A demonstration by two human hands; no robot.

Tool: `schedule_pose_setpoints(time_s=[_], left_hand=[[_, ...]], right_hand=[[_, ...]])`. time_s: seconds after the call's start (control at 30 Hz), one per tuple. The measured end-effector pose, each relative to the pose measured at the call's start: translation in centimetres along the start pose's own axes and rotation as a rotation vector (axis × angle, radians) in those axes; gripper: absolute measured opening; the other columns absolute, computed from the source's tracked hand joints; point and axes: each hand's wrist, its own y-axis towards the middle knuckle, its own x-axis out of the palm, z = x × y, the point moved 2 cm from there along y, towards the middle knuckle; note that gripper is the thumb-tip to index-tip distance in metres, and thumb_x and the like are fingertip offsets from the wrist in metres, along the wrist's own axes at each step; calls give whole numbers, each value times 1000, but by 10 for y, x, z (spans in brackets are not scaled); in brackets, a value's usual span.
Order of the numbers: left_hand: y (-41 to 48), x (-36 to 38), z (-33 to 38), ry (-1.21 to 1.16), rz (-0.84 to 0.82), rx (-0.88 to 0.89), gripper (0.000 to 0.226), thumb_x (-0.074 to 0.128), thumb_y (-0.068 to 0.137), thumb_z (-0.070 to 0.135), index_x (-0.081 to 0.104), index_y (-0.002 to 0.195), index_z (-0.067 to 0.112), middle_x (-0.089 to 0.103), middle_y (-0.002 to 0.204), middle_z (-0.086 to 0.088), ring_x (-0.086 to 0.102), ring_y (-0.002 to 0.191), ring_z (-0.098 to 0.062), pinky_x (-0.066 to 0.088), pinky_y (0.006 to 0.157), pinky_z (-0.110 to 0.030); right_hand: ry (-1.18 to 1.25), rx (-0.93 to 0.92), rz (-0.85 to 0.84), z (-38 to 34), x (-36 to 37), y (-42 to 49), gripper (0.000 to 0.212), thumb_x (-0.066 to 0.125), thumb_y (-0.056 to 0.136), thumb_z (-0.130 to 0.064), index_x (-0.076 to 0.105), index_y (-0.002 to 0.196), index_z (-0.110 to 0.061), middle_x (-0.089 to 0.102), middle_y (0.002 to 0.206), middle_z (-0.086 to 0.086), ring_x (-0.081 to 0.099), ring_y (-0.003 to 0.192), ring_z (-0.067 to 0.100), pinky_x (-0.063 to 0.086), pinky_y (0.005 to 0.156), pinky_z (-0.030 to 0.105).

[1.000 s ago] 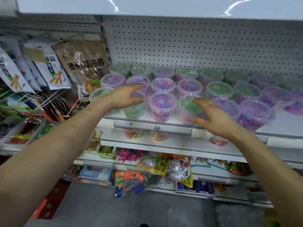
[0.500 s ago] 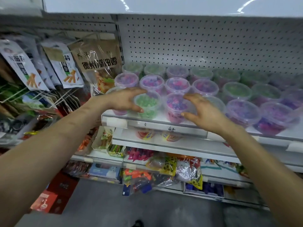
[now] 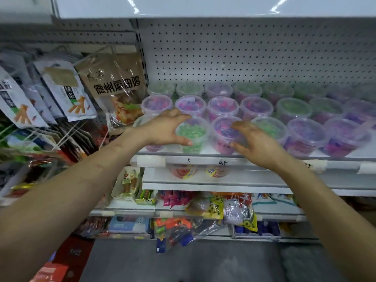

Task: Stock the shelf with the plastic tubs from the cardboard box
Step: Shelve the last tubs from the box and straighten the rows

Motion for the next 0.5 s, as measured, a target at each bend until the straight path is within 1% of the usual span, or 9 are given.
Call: schedule_pose_setpoints(time_s=[0.13,0.23,0.37,0.43,0.5], left_hand=[[4,-11,-8,-5,-65,64,111,60,73,85,28,162,28,29,166,-4,24,152,-24,24,125,-43],[5,-8,-10,-40,-94,78,109,60,72,80,29,162,28,30,167,1,27,152,-19,25,125,-40],[5,3,-5,-28,-2,48,103,70,79,74,30,162,28,32,163,-4,29,149,-25,28,123,-41],[3,6,-2,-2,28,21,102,69,81,74,28,162,28,33,161,-7,28,147,-29,28,122,-44],[3,7,-1,6,20,12,103,66,81,76,25,163,29,32,160,-8,26,147,-30,27,122,-45]], right_hand=[[10,2,-13,-1,-4,2,61,68,100,-34,48,154,-13,46,160,6,44,147,25,32,120,34],[7,-16,-11,-6,-2,2,60,68,100,-32,49,153,-13,46,161,6,41,148,25,31,120,32],[-4,-70,11,-18,8,5,53,68,98,-27,56,148,-13,52,154,4,47,142,26,37,116,35],[-30,-84,41,-24,12,8,49,68,97,-28,60,143,-14,55,148,4,50,137,28,42,114,40],[-30,-84,74,-25,13,10,44,68,97,-26,64,139,-14,58,144,3,52,134,29,45,112,44]])
